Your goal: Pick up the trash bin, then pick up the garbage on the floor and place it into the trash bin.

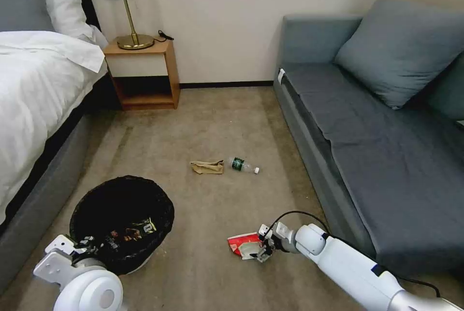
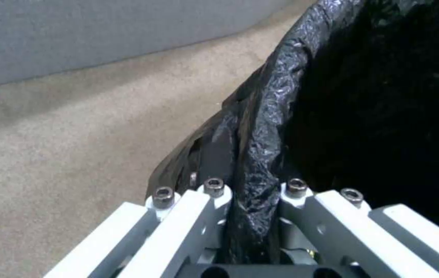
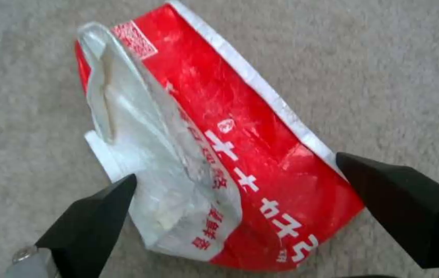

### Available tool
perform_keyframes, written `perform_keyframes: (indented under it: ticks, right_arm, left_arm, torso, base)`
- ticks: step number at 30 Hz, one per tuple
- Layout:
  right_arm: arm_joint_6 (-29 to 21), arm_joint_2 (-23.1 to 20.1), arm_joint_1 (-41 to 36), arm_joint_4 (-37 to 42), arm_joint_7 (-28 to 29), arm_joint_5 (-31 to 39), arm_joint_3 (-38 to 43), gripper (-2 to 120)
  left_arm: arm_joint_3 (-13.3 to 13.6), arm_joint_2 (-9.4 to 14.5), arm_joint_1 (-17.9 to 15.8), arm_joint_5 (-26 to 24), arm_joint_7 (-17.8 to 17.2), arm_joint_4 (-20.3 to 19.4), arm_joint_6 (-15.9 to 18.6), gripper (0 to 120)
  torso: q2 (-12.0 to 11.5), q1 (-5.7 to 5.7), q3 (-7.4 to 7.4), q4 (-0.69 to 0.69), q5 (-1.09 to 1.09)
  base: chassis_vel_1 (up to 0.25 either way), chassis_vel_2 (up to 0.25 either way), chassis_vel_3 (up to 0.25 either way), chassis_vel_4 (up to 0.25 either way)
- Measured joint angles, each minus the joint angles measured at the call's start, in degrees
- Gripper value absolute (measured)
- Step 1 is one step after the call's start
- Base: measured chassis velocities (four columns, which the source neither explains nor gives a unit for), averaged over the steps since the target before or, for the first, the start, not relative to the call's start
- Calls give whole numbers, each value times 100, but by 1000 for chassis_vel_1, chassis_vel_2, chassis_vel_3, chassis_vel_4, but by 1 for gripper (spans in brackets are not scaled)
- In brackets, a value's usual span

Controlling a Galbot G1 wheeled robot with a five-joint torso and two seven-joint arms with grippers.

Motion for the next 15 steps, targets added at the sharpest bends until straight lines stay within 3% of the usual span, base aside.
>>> perform_keyframes:
  ticks: [3, 15]
  right_arm:
    - [9, 19, 9, -25, -23, -25, -10, 96]
    - [13, 61, -13, -36, -103, -120, -14, 54]
  left_arm:
    - [-24, 9, 3, -3, 0, -5, -6, 0]
    - [-22, 0, 3, -8, 0, -24, -10, 0]
  torso:
    - [0, 0, 0, 0, 0]
    - [0, 0, -1, -1, 1]
  base:
    - [0, 0, 0, 0]
    - [0, 0, 0, 0]
